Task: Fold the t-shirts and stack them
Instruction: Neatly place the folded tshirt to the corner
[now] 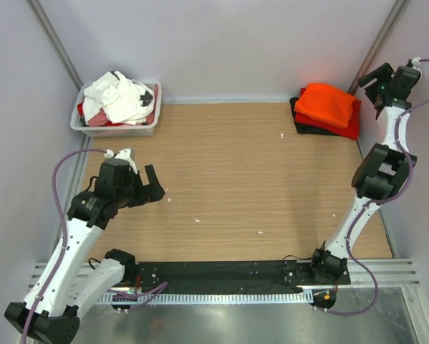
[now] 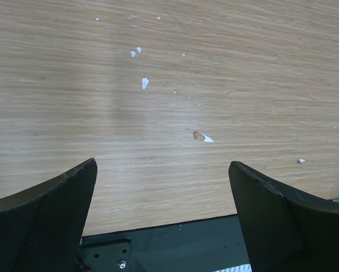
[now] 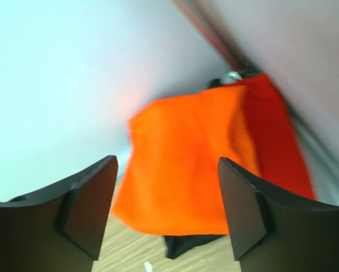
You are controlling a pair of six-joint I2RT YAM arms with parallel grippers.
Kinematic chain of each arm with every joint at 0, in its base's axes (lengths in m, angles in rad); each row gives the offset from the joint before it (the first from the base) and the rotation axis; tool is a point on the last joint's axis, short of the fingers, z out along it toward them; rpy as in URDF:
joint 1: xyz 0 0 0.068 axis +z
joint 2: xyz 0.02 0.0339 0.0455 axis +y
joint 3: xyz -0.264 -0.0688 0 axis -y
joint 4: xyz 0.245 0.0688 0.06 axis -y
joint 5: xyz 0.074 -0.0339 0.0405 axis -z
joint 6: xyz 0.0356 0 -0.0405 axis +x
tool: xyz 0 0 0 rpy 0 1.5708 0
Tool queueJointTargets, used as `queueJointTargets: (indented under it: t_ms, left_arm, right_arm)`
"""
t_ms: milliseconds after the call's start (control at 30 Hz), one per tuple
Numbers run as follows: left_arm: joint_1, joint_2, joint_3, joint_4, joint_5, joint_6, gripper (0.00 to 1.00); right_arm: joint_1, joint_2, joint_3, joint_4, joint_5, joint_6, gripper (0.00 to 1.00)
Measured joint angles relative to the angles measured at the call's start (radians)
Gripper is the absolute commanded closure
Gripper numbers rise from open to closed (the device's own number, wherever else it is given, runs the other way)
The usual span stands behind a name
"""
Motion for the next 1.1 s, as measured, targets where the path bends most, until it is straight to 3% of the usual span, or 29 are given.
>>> queueJointTargets:
  t_ms: [67, 200, 367, 600, 800, 1000, 1100]
  left_arm:
    - [0.002, -0.005, 0.0, 0.0, 0.0, 0.0, 0.0]
    - [0.008, -0.008, 0.0, 0.0, 0.0, 0.0, 0.0]
    - [0.016, -0.011, -0.001, 0.001, 0.0, 0.0, 0.0]
    - [0.018, -0.015, -0.002, 0.001, 0.0, 0.0, 0.0]
    - [0.021, -0.015, -0.002, 0.001, 0.0, 0.0, 0.0]
    - [0.027, -0.015, -0.002, 0.001, 0.0, 0.0, 0.01]
    - [0.028, -0.015, -0.002, 0.001, 0.0, 0.0, 0.0]
  right_arm:
    - [-0.001, -0.005, -0.021, 0.061, -0.076, 0.053, 0.36]
    - [0.027, 0.039, -0.012, 0.135, -0.201, 0.146, 0.41]
    - [0.103, 0.198, 0.124, 0.139, -0.263, 0.2, 0.41]
    - [0.204, 0.337, 0.122, 0.233, -0.352, 0.333, 0.44]
    - [0.18, 0.425, 0.09, 0.408, -0.43, 0.471, 0.51]
    - [0.142, 0.481, 0.074, 0.503, -0.474, 0.548, 0.52]
    - [0.137, 0.51, 0.131, 0.492, -0.499, 0.565, 0.46]
